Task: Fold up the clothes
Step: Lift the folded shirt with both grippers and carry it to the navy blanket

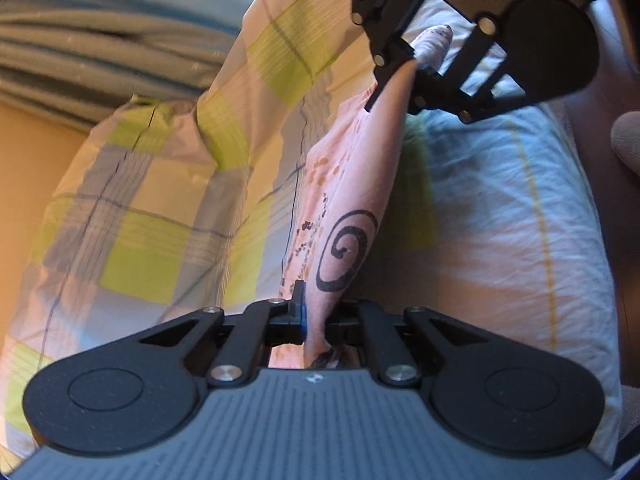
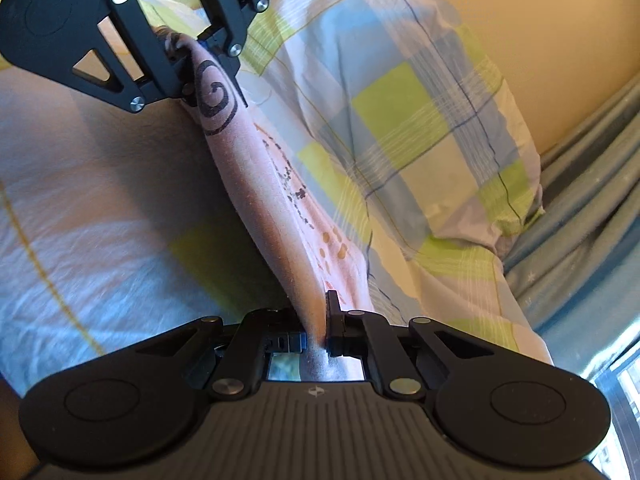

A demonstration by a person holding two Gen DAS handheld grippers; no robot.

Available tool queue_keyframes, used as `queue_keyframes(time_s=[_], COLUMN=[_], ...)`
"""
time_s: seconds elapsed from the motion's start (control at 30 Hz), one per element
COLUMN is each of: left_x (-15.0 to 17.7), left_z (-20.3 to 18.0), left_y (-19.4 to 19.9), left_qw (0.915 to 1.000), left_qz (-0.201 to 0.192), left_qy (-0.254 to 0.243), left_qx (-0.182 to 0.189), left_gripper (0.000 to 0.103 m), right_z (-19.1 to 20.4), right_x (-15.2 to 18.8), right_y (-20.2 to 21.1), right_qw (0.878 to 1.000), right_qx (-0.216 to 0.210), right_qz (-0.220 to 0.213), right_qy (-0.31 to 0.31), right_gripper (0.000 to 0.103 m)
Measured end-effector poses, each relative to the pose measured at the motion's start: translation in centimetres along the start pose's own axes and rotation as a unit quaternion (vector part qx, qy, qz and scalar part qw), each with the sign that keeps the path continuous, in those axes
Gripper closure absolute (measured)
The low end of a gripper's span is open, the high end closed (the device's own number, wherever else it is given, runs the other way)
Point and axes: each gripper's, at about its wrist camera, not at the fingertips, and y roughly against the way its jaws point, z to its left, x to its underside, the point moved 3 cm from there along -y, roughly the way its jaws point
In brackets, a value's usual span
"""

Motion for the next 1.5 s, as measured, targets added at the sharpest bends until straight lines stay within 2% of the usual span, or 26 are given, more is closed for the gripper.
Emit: queue_keyframes(time_s=[0.23,0.57,0.7,0.8,0.9,0.97,1.07,1.17,1.27,1.4,1.5], left_x=[-4.2,-11.9,-14.9,-17.7,-21.0,-23.3,-27.3,-31.9,-36.6,-42.9,-47.8], left_z=[0.5,-0.3,-0.8,-1.3,-1.8,-2.5,-4.2,-6.0,-7.8,-10.3,-11.6], left_y=[4.2,9.0,11.0,13.0,14.6,15.7,17.6,19.0,19.8,19.2,18.2], left_qw=[0.9964,0.9857,0.9788,0.9697,0.9568,0.9447,0.9181,0.8907,0.8682,0.8469,0.8401], left_qz=[-0.064,-0.143,-0.175,-0.214,-0.262,-0.297,-0.359,-0.41,-0.447,-0.474,-0.485], left_qy=[-0.055,-0.09,-0.106,-0.118,-0.124,-0.132,-0.151,-0.167,-0.179,-0.197,-0.202], left_qx=[-0.007,-0.003,0.0,0.009,0.027,0.042,0.072,0.101,0.12,0.14,0.136], left_gripper=[0.098,0.098,0.098,0.098,0.098,0.098,0.098,0.098,0.098,0.098,0.097], right_z=[-2.7,-6.6,-7.3,-8.2,-8.8,-9.3,-9.9,-10.3,-10.8,-12.7,-14.9], right_x=[1.3,4.7,6.4,7.7,9.4,10.6,12.6,15.3,18.1,22.8,26.6], right_y=[6.9,16.6,20.0,22.6,26.3,28.8,32.9,37.4,40.7,43.4,44.2], right_qw=[0.999,0.993,0.989,0.984,0.977,0.969,0.954,0.933,0.914,0.893,0.879], right_qx=[0.037,0.104,0.126,0.147,0.171,0.19,0.219,0.247,0.263,0.27,0.279], right_qz=[0.019,0.058,0.075,0.094,0.124,0.149,0.194,0.248,0.293,0.339,0.364], right_qy=[-0.01,-0.017,-0.016,-0.024,-0.037,-0.044,-0.057,-0.077,-0.095,-0.126,-0.13], right_gripper=[0.097,0.097,0.097,0.097,0.097,0.097,0.097,0.097,0.097,0.097,0.098])
